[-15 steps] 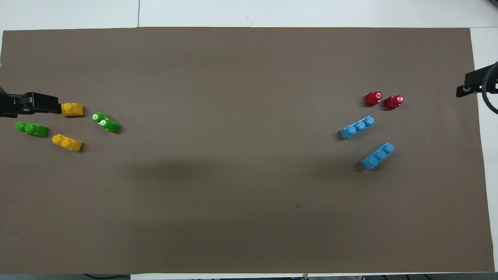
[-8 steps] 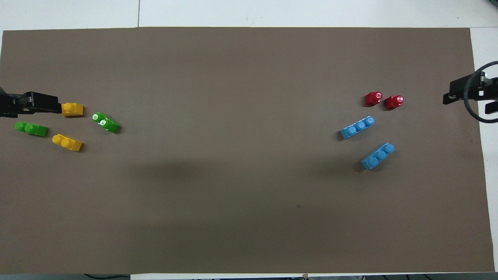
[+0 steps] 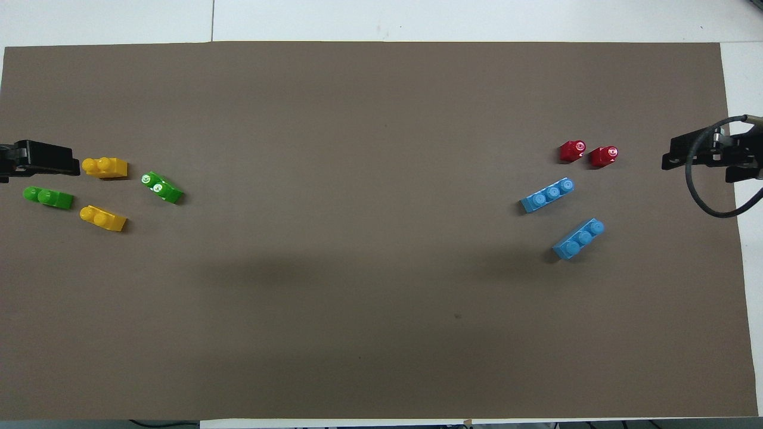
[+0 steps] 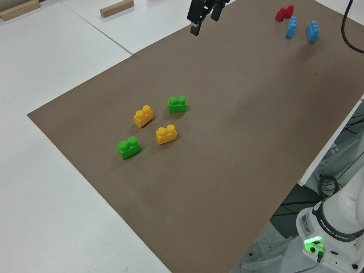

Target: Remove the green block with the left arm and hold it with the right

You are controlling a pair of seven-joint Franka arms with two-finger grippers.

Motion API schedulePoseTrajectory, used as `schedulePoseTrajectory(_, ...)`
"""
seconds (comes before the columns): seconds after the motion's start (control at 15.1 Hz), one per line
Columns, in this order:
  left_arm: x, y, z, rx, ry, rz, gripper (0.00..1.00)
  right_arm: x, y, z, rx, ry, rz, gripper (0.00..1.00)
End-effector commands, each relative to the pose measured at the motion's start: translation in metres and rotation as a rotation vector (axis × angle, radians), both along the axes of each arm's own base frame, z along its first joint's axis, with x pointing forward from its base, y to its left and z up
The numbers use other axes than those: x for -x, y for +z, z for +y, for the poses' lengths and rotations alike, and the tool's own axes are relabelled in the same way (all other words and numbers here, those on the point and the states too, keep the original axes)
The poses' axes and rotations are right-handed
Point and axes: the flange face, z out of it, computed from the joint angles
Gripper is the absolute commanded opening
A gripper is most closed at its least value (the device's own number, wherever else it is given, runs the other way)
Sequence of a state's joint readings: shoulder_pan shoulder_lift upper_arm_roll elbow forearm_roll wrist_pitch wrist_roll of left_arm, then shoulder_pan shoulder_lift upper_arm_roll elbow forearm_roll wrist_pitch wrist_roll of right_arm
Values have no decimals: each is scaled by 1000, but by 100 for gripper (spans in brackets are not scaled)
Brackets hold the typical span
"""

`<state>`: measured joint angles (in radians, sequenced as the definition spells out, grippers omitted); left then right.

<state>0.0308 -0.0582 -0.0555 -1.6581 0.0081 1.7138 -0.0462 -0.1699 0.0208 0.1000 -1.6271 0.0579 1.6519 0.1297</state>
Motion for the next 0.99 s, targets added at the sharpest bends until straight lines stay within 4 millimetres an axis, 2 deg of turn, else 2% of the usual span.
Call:
schedulePoseTrajectory(0.0, 5, 2, -3, 12, 8, 16, 100, 5, 0, 14, 19, 60, -13, 100)
schedulePoseTrajectory(0.26, 6, 1, -3, 11, 8, 22, 100, 6, 1, 51, 18, 115, -15, 100)
schedulePoseTrajectory(0.93, 7, -1, -2, 11, 8, 27, 100, 7, 0, 43, 58, 112, -1, 100)
